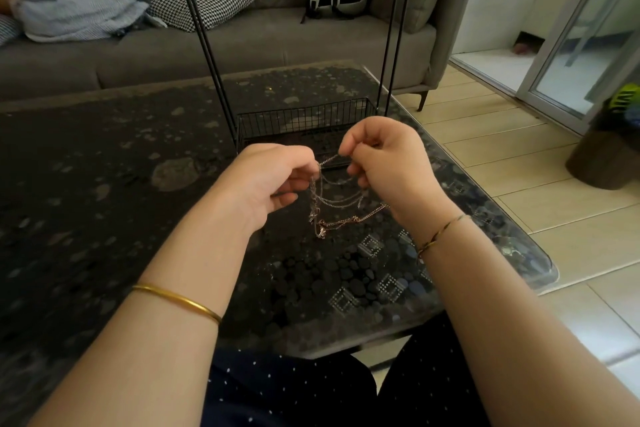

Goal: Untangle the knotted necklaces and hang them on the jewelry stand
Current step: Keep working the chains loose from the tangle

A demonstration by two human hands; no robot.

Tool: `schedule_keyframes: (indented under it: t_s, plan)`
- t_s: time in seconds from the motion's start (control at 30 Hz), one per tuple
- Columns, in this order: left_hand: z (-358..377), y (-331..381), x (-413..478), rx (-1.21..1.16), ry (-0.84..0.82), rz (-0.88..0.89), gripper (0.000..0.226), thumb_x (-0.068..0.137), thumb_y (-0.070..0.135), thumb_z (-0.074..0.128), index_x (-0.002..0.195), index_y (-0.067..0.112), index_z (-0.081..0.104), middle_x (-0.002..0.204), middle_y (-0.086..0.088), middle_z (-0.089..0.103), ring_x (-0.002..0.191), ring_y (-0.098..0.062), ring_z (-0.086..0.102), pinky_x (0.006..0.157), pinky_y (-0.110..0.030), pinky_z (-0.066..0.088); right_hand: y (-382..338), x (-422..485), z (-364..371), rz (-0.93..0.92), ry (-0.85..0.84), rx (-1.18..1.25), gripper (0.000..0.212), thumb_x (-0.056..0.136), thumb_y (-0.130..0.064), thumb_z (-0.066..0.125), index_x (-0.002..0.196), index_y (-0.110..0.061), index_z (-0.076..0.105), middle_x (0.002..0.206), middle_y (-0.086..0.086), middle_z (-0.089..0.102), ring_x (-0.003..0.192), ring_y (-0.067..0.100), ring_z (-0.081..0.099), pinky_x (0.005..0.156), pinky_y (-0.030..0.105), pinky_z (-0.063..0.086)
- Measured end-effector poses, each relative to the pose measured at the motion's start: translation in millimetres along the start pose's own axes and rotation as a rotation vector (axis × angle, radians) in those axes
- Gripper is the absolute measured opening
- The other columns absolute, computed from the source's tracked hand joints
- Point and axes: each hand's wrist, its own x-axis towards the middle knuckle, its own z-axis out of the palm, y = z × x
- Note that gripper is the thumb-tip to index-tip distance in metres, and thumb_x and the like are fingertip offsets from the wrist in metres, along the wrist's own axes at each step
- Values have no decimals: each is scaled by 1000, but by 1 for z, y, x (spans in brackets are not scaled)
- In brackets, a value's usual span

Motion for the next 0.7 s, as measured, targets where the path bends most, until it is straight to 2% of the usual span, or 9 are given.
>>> schedule_keyframes:
  t_s: [0.1,0.2,0.27,0.37,0.5,0.7]
  plan:
    - [-1,1,-1,-39,-25,-37,10,78,9,65,70,16,65,67,2,66,67,-11,59,62,-25,44,0,0,1,-59,-14,-140,39,83,5,44,62,-23,62,55,-4,53,42,4,41,40,12,34]
    - [-2,0,-1,-74,-49,-59,11,80,9,65,71,16,66,65,3,68,65,-10,60,61,-24,45,-1,-1,2,-78,-31,-159,30,83,1,49,68,-17,69,50,-2,53,33,4,38,37,10,29]
    - [-2,0,-2,-80,-59,-57,8,81,11,66,75,16,68,68,3,70,67,-9,62,62,-24,45,-1,-2,3,-72,-34,-164,21,81,-5,55,73,-13,72,59,4,62,39,4,45,41,14,36]
    - [-2,0,-2,-71,-57,-47,4,83,14,68,80,17,71,76,3,73,70,-9,64,62,-23,44,-2,-1,4,-29,-49,-122,11,79,-14,64,75,-12,74,76,9,71,67,18,64,63,28,52]
    - [-4,-1,-1,-75,-48,-13,4,84,14,69,83,17,72,73,4,71,69,-8,64,61,-22,44,-1,-1,3,-64,-82,-137,5,79,-20,71,75,-18,73,70,-7,67,63,3,58,61,19,49]
    - [-5,-1,-1,-39,-60,29,5,85,14,69,82,17,72,77,4,69,71,-8,61,65,-22,47,-2,-1,3,-116,-72,-198,6,80,-19,71,75,-15,73,69,-7,64,62,3,56,63,21,49]
